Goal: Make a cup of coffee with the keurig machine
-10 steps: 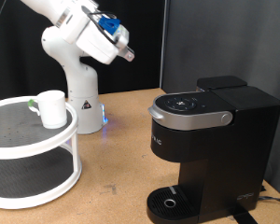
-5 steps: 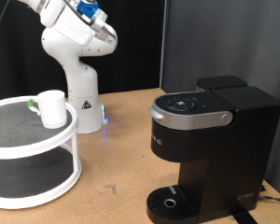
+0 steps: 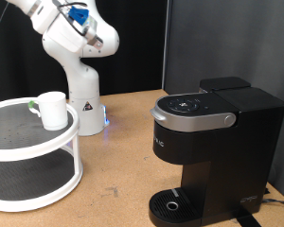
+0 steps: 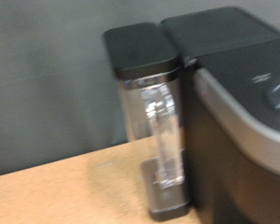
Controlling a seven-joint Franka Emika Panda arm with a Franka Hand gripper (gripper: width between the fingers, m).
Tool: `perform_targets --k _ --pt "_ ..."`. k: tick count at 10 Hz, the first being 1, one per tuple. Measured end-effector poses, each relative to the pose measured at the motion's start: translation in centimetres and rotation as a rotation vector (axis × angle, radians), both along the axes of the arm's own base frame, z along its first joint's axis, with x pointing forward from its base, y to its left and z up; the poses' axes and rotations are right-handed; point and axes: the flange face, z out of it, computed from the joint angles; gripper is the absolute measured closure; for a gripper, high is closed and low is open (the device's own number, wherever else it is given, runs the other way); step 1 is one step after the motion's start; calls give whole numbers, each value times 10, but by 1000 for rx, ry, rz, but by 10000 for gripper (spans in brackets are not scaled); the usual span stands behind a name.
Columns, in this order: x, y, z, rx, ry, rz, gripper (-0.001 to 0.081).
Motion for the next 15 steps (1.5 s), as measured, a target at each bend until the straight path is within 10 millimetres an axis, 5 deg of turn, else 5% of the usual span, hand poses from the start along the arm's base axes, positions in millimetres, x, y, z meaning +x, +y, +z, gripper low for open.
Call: perform_targets --k 5,10,15 --pt "-57 -51 8 20 52 142 805" --pt "-77 -73 10 -13 17 84 805" --pt "-127 -130 -2 -12 -85 -58 805"
